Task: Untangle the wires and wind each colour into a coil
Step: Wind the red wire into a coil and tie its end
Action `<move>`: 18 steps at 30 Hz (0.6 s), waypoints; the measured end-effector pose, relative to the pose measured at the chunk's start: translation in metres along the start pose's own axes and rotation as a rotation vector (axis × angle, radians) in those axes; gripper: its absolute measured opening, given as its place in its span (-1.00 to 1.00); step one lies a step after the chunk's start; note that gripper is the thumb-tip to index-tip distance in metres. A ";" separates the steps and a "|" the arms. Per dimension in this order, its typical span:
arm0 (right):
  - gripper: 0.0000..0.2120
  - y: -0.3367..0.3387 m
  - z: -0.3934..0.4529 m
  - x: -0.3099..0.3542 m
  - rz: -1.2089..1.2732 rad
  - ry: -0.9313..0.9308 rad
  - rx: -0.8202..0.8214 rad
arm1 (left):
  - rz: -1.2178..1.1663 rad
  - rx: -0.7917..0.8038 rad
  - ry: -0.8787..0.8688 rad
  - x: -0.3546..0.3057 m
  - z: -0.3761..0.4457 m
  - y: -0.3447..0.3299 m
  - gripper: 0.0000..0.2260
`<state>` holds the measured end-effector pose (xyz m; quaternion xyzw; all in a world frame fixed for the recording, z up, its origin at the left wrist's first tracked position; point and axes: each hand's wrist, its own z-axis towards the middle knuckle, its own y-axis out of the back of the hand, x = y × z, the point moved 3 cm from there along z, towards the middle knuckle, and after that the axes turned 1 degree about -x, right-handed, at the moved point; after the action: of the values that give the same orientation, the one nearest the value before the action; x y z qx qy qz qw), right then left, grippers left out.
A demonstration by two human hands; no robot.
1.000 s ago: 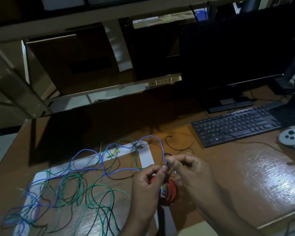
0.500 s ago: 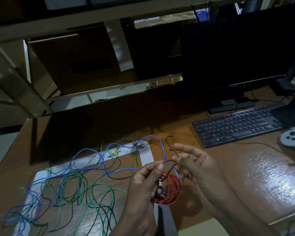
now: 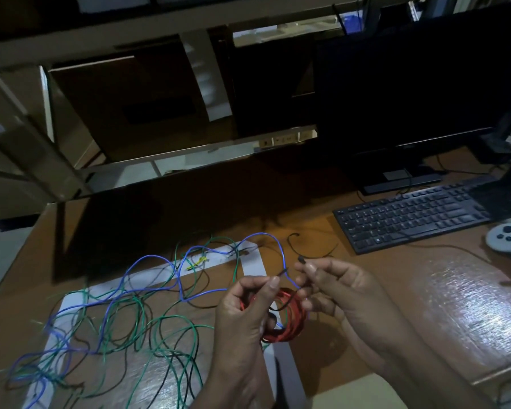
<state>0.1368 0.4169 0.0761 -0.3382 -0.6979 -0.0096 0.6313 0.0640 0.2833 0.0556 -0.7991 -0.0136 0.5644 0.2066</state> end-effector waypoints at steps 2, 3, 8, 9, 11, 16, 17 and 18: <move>-0.80 -0.001 -0.001 0.000 -0.004 0.005 -0.002 | 0.006 -0.010 -0.022 0.000 0.000 0.000 -0.81; -0.79 -0.001 0.000 0.000 -0.005 0.012 -0.009 | 0.010 -0.007 -0.033 -0.001 0.000 0.000 -0.81; -0.81 -0.002 0.000 -0.001 0.006 0.036 -0.027 | 0.036 0.001 -0.050 -0.001 -0.001 0.000 -0.89; -0.83 -0.004 -0.001 -0.001 -0.002 0.039 -0.024 | 0.039 0.003 -0.050 -0.001 -0.002 0.000 -0.88; -0.87 -0.006 -0.003 -0.001 -0.001 0.043 -0.018 | 0.052 0.011 -0.052 -0.001 -0.003 0.000 -0.84; -0.90 -0.006 -0.006 -0.001 0.057 0.049 0.002 | 0.027 0.015 -0.040 -0.002 -0.004 -0.003 -0.75; -0.88 -0.006 -0.006 -0.001 0.053 0.052 0.001 | 0.026 0.009 -0.039 -0.002 -0.003 -0.002 -0.75; -0.86 -0.007 -0.007 -0.002 0.047 0.057 -0.003 | 0.026 0.003 -0.039 0.000 -0.003 -0.001 -0.74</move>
<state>0.1393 0.4080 0.0789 -0.3550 -0.6713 -0.0057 0.6506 0.0666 0.2835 0.0572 -0.7877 -0.0063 0.5826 0.2003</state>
